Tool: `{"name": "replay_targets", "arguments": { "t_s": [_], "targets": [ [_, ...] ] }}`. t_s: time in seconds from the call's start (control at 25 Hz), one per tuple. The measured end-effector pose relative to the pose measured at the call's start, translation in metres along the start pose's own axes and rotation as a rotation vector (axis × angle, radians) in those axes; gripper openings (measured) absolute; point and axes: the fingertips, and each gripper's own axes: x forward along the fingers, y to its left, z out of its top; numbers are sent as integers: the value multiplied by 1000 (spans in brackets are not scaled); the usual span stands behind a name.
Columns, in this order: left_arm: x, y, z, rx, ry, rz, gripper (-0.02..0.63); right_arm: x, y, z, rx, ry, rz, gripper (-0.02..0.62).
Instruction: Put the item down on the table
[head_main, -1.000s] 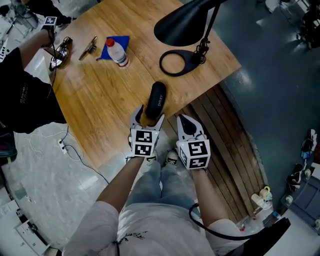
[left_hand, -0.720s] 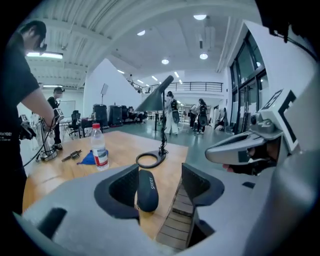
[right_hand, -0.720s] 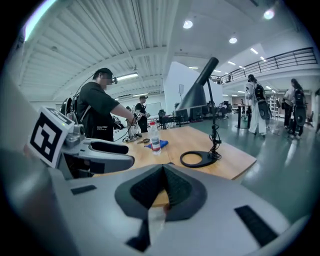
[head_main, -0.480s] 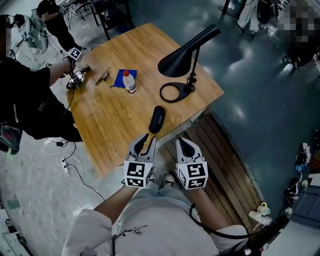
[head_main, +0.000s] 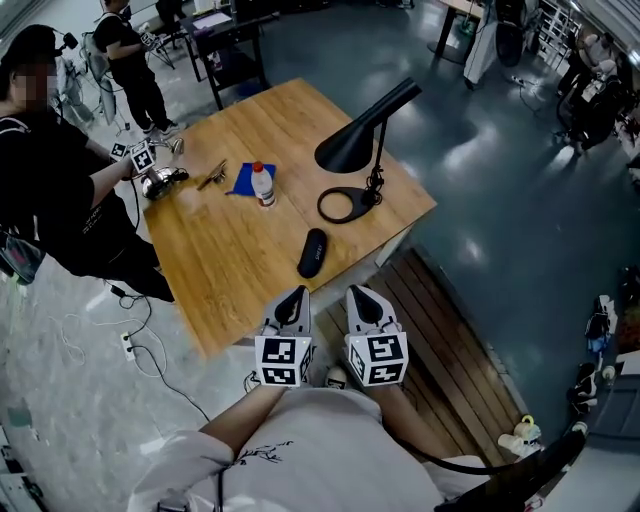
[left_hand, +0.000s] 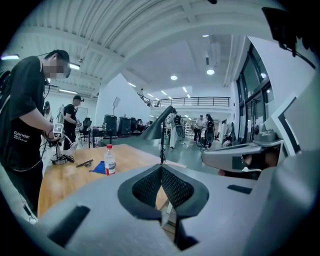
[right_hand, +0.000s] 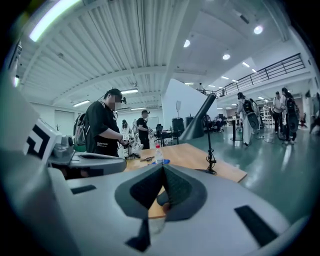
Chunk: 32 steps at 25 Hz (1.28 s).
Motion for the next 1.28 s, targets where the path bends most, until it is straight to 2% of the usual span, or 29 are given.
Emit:
{"name": "replay_targets", "arguments": {
  "t_s": [0.2, 0.56, 1.28],
  "targets": [
    [3, -11, 18, 48, -23, -20, 6, -6, 3, 5, 2, -11, -2, 2],
    [12, -23, 16, 71, -23, -56, 6, -7, 2, 1, -27, 6, -13, 2],
    [2, -27, 17, 53, -14, -54, 6, -15, 12, 0, -39, 11, 11, 2]
  ]
}}
